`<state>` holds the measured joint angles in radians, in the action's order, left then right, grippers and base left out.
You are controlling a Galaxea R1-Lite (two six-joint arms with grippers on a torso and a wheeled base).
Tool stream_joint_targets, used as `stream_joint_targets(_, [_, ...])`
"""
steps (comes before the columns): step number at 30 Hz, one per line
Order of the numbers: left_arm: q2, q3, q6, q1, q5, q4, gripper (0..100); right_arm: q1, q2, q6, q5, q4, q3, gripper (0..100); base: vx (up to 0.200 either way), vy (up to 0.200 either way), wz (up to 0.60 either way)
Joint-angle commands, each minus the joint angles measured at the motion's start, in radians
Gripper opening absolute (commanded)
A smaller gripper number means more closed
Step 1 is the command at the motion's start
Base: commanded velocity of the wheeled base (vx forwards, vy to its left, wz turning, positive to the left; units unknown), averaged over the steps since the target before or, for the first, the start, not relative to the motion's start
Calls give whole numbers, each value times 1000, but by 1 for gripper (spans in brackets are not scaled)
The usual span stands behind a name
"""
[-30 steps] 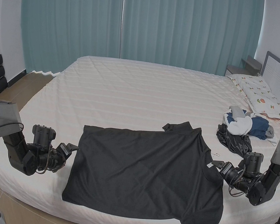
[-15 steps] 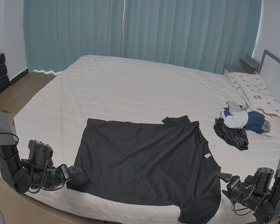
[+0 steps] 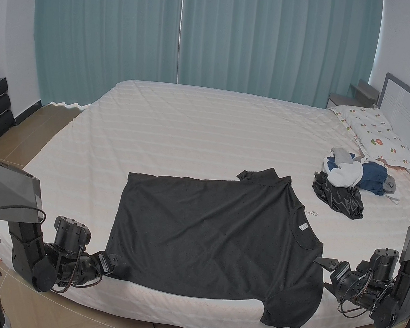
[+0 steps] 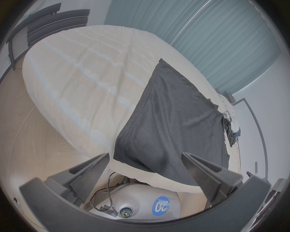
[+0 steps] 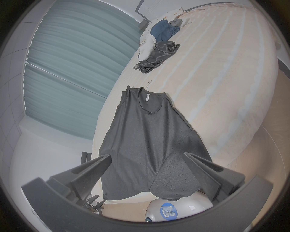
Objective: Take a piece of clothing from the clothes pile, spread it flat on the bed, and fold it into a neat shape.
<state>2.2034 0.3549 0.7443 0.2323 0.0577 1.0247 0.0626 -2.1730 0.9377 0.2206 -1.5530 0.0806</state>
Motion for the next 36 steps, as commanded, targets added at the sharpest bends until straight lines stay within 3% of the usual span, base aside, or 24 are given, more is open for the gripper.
stream_joint_targets(1, [39, 10, -5, 2, -2, 15, 100, 0, -4, 0, 0, -12, 1, 100, 0, 0, 0])
stream_joint_targets(9, [68, 29, -80, -4, -9, 21, 100, 2, 1, -2, -1, -12, -1, 100, 0, 0, 0])
stream_joint_targets(20, [84, 53, -86, -5, -16, 21, 100, 5, 1, -3, -3, -12, -1, 100, 0, 0, 0])
stream_joint_targets(21, [84, 52, -88, -5, -18, 21, 0, 5, 1, -3, -3, -12, -2, 100, 0, 0, 0])
stream_joint_targets(27, [75, 30, -86, -10, -75, 20, 0, 5, -8, -10, -7, -12, -5, 100, 0, 0, 0])
stream_joint_targets(36, [35, -8, -82, -21, -70, 20, 0, -3, -14, -51, -4, -12, -41, 100, 0, 0, 0])
